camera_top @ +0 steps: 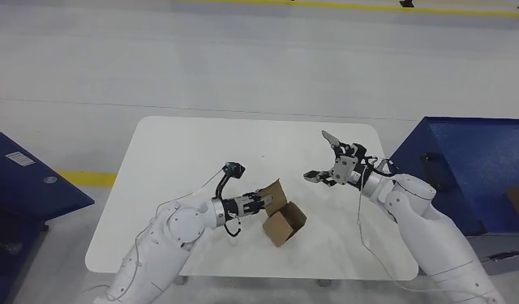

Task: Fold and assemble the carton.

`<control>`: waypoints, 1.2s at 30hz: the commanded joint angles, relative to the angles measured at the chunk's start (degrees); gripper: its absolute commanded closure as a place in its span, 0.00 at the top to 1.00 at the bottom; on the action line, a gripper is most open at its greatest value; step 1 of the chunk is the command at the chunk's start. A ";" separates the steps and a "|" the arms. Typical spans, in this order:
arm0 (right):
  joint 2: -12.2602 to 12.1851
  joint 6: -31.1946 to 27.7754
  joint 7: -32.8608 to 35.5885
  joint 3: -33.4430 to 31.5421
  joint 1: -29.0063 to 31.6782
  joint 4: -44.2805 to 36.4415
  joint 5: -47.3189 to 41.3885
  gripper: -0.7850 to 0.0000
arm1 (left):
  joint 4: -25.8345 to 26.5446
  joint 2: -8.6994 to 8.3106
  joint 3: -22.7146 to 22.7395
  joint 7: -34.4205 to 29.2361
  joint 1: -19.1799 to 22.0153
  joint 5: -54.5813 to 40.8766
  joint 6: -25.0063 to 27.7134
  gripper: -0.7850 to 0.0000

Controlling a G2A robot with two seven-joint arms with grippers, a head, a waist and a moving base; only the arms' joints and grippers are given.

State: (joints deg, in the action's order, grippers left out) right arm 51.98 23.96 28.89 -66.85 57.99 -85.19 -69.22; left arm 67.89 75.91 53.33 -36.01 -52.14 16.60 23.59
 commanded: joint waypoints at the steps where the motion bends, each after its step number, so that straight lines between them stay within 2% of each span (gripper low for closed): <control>1: 0.00 0.00 0.00 0.00 0.00 0.00 0.00 1.00 | -1.79 0.30 -0.54 1.36 0.95 0.57 0.35 0.39; 2: 0.00 0.00 0.00 0.00 0.00 0.00 0.00 1.00 | -2.46 0.42 -0.71 2.10 1.31 0.91 0.46 1.00; 5: 0.00 0.00 0.00 0.00 0.00 0.00 0.00 1.00 | -3.52 0.63 -0.63 3.78 1.57 0.36 0.95 1.00; 8: 0.01 -0.11 0.02 -0.07 0.08 0.00 -0.10 1.00 | -2.25 0.34 0.85 4.21 0.28 -1.74 0.78 1.00; 9: -0.01 -0.34 0.52 -0.56 0.20 0.13 -0.20 1.00 | -1.13 0.10 1.66 4.25 -0.61 -2.34 0.34 1.00; 12: -0.91 -1.97 5.52 -2.50 -0.27 0.26 8.56 1.00 | 5.23 -0.78 5.01 3.27 -5.20 -7.77 -2.18 1.00; 15: -2.50 -1.55 11.28 -4.22 -0.88 1.99 22.80 1.00 | 13.72 -1.86 8.47 3.96 -11.15 -8.50 -8.77 1.00; 19: -4.11 -2.10 15.75 -4.14 -2.25 2.18 40.42 1.00 | 24.85 -2.53 10.55 7.62 -18.82 -7.19 -22.21 1.00; 22: -4.53 -4.37 18.03 -2.82 -3.16 1.22 48.60 1.00 | 30.20 -2.59 10.41 10.96 -21.89 -4.69 -33.15 1.00; 23: -4.50 -5.76 16.97 -2.80 -3.52 1.04 49.95 1.00 | 31.42 -2.59 10.00 12.54 -22.26 -2.54 -34.91 1.00; 29: -4.50 -5.76 16.97 -2.80 -3.52 1.04 49.95 1.00 | 31.42 -2.59 10.00 12.54 -22.26 -2.54 -34.91 1.00; 31: -4.17 -2.38 23.17 -2.10 -2.87 2.47 42.87 1.00 | 30.66 -2.67 9.16 12.21 -22.62 -0.19 -35.68 1.00; 32: -4.15 0.13 26.21 -1.55 -3.97 3.68 42.30 1.00 | 30.12 -2.69 8.29 12.16 -22.71 2.22 -37.22 1.00; 36: -3.87 5.16 28.69 5.03 -9.32 4.53 55.65 1.00 | 29.92 -2.25 4.60 11.40 -22.43 6.00 -43.32 1.00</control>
State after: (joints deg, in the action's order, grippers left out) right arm 47.96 28.02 56.45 -63.58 50.31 -80.79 -24.29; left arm 98.04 73.54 58.79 -24.41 -74.71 22.04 -18.26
